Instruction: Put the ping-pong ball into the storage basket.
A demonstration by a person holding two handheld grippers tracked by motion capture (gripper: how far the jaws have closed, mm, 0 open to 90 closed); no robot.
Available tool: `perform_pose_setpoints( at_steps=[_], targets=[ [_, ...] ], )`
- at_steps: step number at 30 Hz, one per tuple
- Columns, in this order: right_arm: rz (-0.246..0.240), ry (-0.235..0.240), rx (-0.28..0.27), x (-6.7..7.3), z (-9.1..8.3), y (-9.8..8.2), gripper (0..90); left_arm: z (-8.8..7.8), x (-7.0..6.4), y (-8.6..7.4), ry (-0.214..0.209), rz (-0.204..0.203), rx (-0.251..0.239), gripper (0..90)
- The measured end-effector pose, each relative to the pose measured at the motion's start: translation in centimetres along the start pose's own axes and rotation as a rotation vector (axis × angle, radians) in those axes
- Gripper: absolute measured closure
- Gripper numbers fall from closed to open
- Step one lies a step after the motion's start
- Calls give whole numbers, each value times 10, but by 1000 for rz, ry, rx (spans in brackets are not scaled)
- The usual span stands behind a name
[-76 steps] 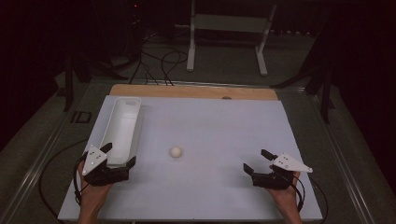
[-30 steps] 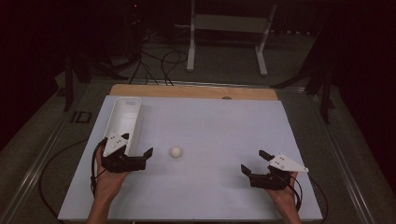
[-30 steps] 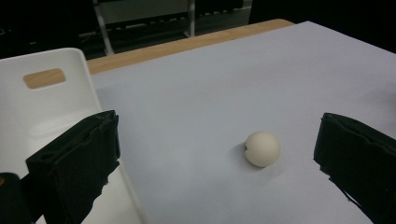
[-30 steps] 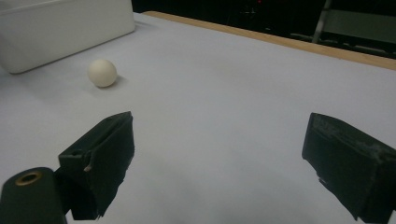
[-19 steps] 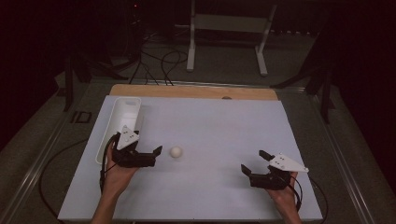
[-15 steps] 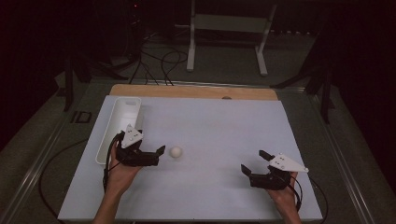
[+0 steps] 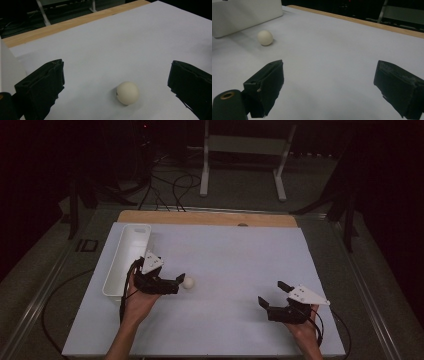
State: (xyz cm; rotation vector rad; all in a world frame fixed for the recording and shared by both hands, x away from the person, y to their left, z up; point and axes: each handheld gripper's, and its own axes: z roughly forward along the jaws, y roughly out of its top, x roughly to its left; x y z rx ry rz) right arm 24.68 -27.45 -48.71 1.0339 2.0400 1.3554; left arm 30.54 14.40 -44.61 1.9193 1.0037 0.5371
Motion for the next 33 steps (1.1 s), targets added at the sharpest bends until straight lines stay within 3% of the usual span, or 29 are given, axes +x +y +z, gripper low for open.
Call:
perform_pose_setpoints(
  at_steps=[33],
  targets=[
    [1,7,4,1,1,-1,91,40,-6,-3,7,14,72,17]
  ],
)
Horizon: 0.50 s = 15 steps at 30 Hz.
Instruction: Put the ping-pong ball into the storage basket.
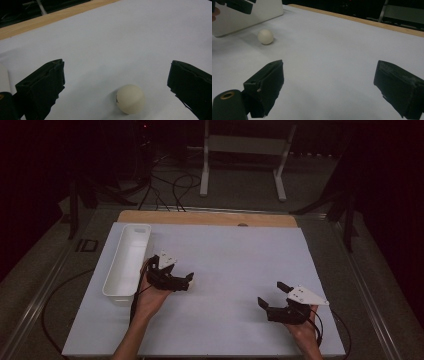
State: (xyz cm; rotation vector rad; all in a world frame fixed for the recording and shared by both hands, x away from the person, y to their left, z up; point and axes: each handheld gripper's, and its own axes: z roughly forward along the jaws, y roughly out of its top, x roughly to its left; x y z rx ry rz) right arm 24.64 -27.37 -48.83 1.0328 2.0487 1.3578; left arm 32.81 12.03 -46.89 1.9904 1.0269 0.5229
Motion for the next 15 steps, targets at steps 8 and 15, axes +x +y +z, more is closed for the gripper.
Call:
perform_pose_setpoints(
  at_steps=[8,15],
  targets=[
    [-1,2,-1,-1,0,0,91,7,0,-1,-13,-6,20,18],
    [1,5,3,0,0,-1,91,11,-1,-2,-27,-11,39,19]
  ],
)
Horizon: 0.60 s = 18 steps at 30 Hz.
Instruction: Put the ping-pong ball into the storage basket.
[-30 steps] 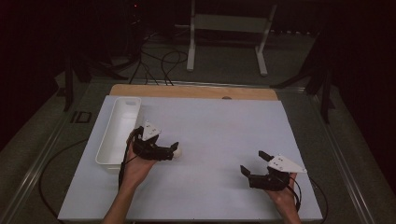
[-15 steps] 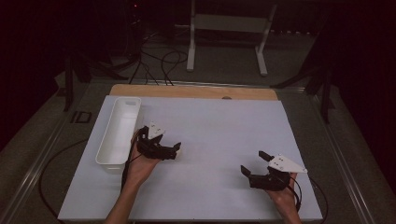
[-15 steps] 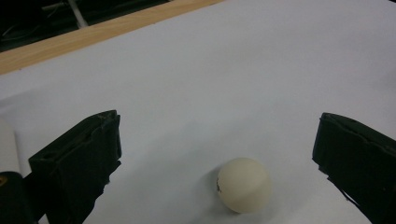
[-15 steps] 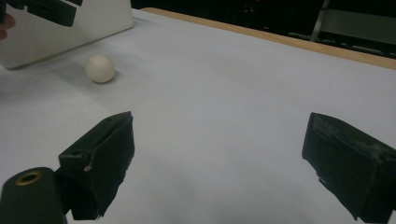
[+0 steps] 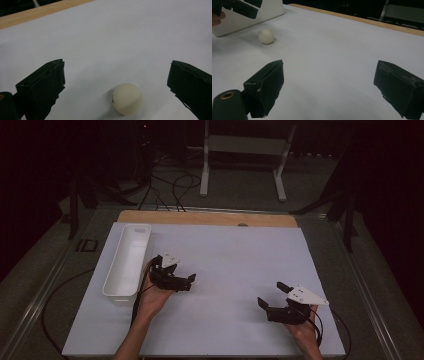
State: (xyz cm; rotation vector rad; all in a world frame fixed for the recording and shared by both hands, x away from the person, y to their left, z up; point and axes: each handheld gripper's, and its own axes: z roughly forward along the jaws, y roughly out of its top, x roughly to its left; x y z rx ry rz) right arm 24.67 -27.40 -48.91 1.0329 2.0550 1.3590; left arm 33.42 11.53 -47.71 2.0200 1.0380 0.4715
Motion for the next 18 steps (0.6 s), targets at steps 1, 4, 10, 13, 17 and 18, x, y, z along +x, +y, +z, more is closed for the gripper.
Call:
perform_pose_setpoints(
  at_steps=[1,4,10,13,17,18],
  targets=[
    [2,1,0,0,0,0,91,1,0,0,-2,0,2,19],
    [2,2,0,0,0,0,91,2,0,0,-7,-2,10,19],
    [5,6,1,0,0,0,91,6,-2,0,-27,-1,30,20],
    [5,7,2,0,1,-1,91,9,-2,0,-32,-1,46,20],
    [3,8,2,0,0,-1,91,11,-2,-1,-34,0,61,20],
    [3,7,2,0,0,-1,91,12,-2,-1,-35,0,65,20]
  ],
)
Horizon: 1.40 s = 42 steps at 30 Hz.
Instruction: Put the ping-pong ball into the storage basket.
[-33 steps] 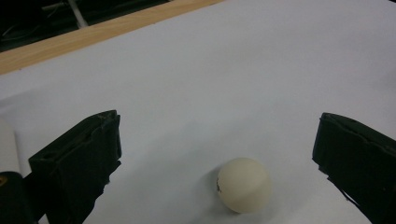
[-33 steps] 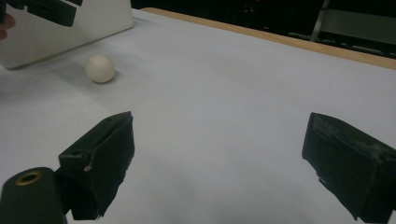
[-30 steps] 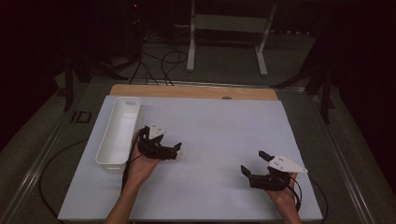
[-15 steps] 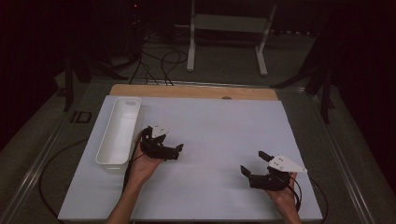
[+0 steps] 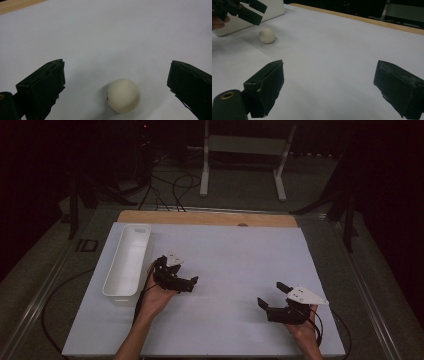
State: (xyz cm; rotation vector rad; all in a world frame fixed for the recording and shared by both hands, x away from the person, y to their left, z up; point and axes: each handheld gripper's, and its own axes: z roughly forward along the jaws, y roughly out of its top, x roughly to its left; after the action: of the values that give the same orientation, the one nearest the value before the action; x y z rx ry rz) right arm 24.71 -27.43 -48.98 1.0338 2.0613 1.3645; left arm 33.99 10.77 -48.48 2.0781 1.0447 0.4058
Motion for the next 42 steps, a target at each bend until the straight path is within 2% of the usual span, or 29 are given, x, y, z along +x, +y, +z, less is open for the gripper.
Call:
perform_pose_setpoints(
  at_steps=[15,42],
  targets=[
    [4,-1,-3,0,-1,0,92,9,0,-2,-14,-1,67,20],
    [1,5,0,0,-1,-1,92,18,-4,-4,-20,8,147,34]
  ],
)
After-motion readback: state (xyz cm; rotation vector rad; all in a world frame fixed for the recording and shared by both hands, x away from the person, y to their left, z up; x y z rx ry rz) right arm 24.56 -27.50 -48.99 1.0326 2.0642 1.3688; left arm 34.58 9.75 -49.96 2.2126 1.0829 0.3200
